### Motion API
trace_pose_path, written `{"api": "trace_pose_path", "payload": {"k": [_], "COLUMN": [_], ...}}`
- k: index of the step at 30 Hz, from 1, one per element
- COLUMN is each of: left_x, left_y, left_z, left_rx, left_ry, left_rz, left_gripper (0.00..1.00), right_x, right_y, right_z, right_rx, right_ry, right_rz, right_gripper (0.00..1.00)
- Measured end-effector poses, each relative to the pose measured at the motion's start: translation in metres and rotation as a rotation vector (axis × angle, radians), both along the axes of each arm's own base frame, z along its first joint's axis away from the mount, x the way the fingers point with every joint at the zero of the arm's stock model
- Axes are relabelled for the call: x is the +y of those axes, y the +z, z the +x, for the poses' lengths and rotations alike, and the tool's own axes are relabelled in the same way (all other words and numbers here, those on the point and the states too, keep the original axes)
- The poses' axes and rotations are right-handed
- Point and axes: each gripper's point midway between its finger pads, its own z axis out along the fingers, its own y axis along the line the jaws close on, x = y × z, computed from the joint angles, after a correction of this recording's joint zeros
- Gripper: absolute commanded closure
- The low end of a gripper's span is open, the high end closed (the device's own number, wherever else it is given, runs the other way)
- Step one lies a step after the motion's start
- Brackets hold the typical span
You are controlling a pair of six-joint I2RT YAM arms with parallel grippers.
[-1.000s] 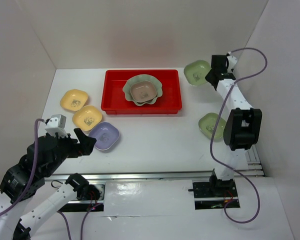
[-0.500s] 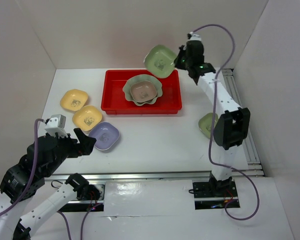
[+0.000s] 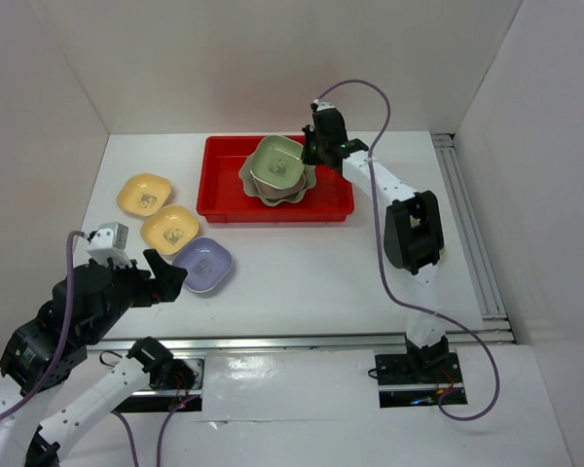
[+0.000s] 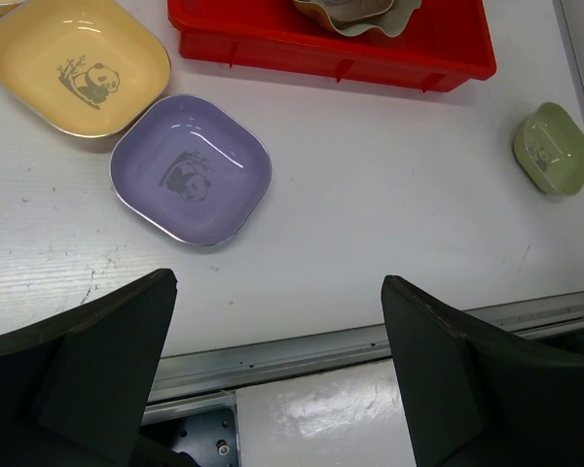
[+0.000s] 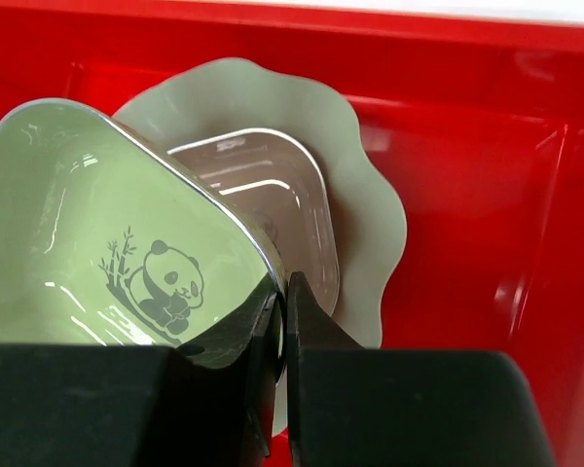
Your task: Place the plates into the plastic bin on the countertop
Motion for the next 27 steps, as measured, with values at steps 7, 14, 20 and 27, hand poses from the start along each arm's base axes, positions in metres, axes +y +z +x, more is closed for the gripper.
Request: {"api": "trace_pose_path", "payload": {"k": [7, 14, 20, 27], "left_x": [0.0, 0.001, 0.002, 0.002], "left_y": [0.0, 0.001, 0.002, 0.002], "left_z": [0.0, -0.001, -0.002, -0.002], "left_rx": [0.0, -0.004, -0.014, -0.014], "left_ry": [0.0, 0.0, 0.0, 0.0], "left_rz": [0.0, -0.003, -0.009, -0.009], "left_gripper": [0.0, 0.0, 0.0, 0.0], "right_x": [0.007, 0.01, 0.006, 0.002], "right_y": [0.011, -0.004, -0.023, -0.018], "right_z": [0.013, 0.024, 0.023, 0.025], "right_rx": [-0.052, -0.059, -0.032, -0.057], "right_ry": [-0.002, -0.009, 0.008, 0.039], "right_rz": [-0.019, -0.06, -0.113, -0.176], "right_gripper": [0.98, 0.98, 0.98, 0.97]}}
